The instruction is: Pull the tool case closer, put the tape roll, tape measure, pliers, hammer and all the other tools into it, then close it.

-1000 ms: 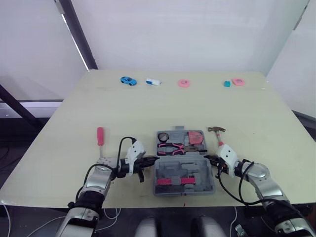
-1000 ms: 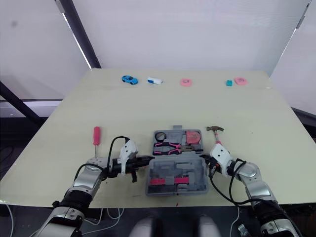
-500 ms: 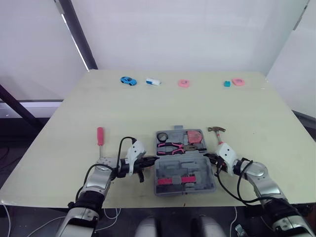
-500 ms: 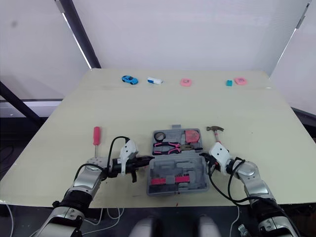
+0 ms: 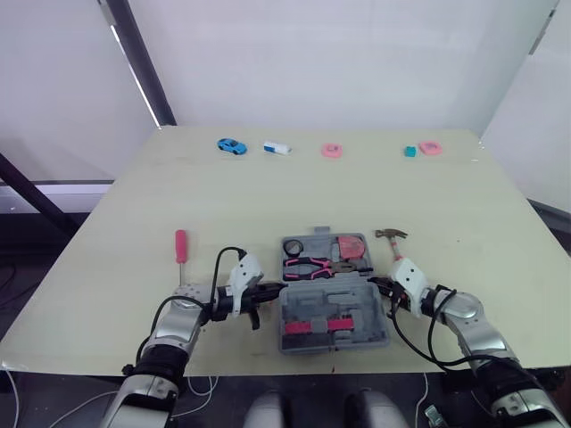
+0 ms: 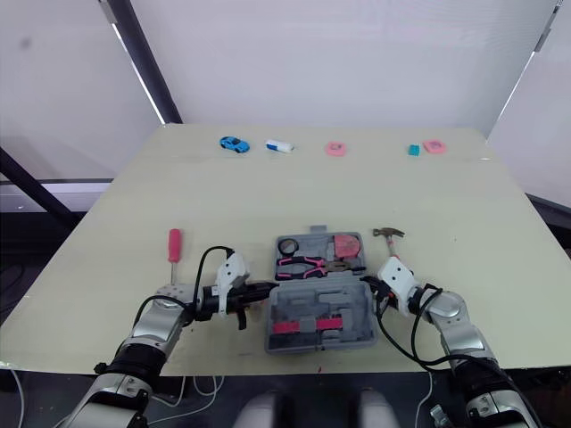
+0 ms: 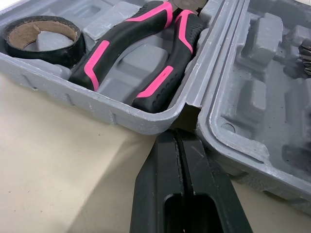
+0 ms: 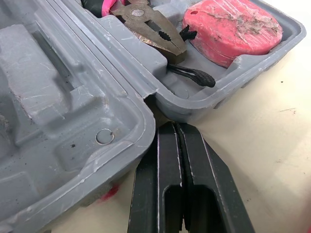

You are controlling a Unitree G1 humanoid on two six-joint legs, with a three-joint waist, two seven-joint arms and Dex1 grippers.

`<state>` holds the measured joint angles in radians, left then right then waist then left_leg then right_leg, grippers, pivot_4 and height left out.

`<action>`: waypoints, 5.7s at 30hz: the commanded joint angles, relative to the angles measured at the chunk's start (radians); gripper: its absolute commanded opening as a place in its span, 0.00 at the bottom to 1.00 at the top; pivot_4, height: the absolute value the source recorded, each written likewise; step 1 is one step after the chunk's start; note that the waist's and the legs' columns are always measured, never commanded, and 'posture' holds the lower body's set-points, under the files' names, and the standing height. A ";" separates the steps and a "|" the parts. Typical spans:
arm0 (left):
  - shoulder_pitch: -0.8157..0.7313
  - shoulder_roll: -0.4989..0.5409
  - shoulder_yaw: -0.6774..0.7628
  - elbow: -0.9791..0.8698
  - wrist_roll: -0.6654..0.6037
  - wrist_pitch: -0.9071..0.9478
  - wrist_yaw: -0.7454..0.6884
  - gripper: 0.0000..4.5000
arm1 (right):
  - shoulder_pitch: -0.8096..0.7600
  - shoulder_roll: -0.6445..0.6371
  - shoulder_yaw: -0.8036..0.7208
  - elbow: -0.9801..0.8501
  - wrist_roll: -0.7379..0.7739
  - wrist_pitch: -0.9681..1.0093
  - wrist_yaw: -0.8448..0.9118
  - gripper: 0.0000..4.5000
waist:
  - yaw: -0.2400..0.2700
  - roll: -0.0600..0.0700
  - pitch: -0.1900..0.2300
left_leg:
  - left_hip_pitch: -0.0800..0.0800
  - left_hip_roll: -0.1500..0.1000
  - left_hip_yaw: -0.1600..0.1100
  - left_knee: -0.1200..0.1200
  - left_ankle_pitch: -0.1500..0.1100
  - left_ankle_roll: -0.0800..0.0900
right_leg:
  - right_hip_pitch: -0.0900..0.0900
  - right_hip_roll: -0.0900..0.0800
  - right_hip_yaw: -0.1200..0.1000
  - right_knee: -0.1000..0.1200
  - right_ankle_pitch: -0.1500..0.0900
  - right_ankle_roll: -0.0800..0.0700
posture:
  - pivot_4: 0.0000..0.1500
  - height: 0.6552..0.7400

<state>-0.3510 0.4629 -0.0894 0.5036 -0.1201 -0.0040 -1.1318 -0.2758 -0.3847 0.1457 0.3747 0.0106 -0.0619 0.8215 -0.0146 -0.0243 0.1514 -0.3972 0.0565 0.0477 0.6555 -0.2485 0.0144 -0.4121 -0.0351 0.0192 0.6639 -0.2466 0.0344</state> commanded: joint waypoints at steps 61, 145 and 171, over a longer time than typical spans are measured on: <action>-0.006 -0.006 0.002 0.003 -0.005 -0.033 0.016 0.00 | 0.013 0.006 0.052 -0.046 -0.012 0.024 0.034 0.01 | -0.002 0.000 0.000 | 0.001 0.000 0.000 0.000 0.000 0.000 | 0.000 0.000 0.000 0.000 0.000 0.000 | 1.00 1.00; 0.544 -0.213 0.259 -0.988 -0.211 0.584 0.951 1.00 | 0.331 -0.305 -0.360 -0.533 0.602 0.092 0.444 0.99 | 0.007 -0.001 -0.003 | 0.002 0.000 0.000 -0.002 0.000 0.000 | 0.002 -0.001 0.002 -0.002 0.000 0.000 | 1.00 1.00; 0.333 -0.341 0.139 -0.796 -0.039 0.763 1.156 0.89 | 0.245 -0.273 -0.253 -0.587 0.534 0.099 0.383 1.00 | 0.011 -0.001 -0.003 | 0.002 -0.002 -0.001 -0.001 0.000 0.000 | 0.002 0.000 0.003 -0.002 0.000 0.001 | 1.00 1.00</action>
<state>-0.0201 0.1283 0.0451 -0.3004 -0.1630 0.7571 0.0197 -0.0330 -0.6570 -0.0914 -0.1790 0.5344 0.0420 1.2095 -0.0035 -0.0253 0.1483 -0.3957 0.0546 0.0466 0.6542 -0.2487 0.0144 -0.4100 -0.0349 0.0224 0.6620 -0.2464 0.0351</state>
